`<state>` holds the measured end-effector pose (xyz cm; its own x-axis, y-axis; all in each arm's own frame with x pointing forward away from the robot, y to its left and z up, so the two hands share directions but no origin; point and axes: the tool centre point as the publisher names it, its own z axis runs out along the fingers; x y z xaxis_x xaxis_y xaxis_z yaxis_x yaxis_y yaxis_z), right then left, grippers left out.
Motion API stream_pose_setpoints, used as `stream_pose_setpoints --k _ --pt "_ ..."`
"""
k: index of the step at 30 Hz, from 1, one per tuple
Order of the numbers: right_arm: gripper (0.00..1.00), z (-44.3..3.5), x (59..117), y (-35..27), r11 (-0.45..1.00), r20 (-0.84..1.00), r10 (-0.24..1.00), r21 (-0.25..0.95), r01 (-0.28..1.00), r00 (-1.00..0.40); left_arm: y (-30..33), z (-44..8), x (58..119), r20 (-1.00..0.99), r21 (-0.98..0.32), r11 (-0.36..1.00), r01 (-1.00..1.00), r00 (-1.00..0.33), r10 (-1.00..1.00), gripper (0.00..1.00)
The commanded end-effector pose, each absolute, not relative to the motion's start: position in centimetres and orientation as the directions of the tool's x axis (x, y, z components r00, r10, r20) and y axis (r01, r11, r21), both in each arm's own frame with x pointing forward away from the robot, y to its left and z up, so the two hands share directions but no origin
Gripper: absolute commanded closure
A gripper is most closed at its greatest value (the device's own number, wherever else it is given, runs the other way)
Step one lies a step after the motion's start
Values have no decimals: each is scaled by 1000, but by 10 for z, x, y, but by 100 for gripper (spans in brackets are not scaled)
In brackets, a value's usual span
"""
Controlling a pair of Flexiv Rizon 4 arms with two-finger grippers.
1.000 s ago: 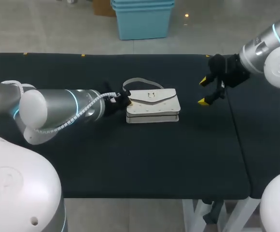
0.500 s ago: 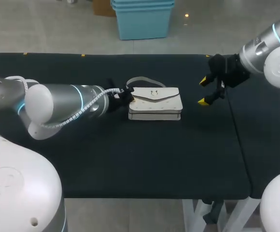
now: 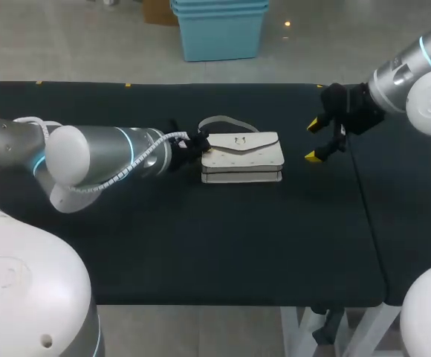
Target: Pick up the bag, open it, inspect its contents, close it, and place it on the opposite side
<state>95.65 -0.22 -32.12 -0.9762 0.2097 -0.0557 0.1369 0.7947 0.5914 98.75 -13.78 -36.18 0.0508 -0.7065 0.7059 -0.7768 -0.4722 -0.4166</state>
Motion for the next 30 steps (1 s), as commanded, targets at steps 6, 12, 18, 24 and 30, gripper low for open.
stream_pose_setpoints --k 6,12,18,24,30 --pt "0 -322 957 -2 796 -55 210 590 138 -976 -102 -349 985 905 -24 34 -999 -36 -424 0" --pt "0 -322 957 -2 796 -55 210 590 138 -976 -89 -328 978 899 2 11 -1000 -3 -437 0" --pt "0 -322 957 -2 796 -55 210 590 138 -976 -86 -319 974 857 74 -9 -997 68 -511 0" --pt "0 -322 957 -2 796 -55 210 590 138 -976 -85 -318 971 813 144 13 -990 111 -572 0" --pt "0 -322 957 -2 796 -55 210 590 138 -976 -82 -316 972 767 272 13 -962 209 -606 0"
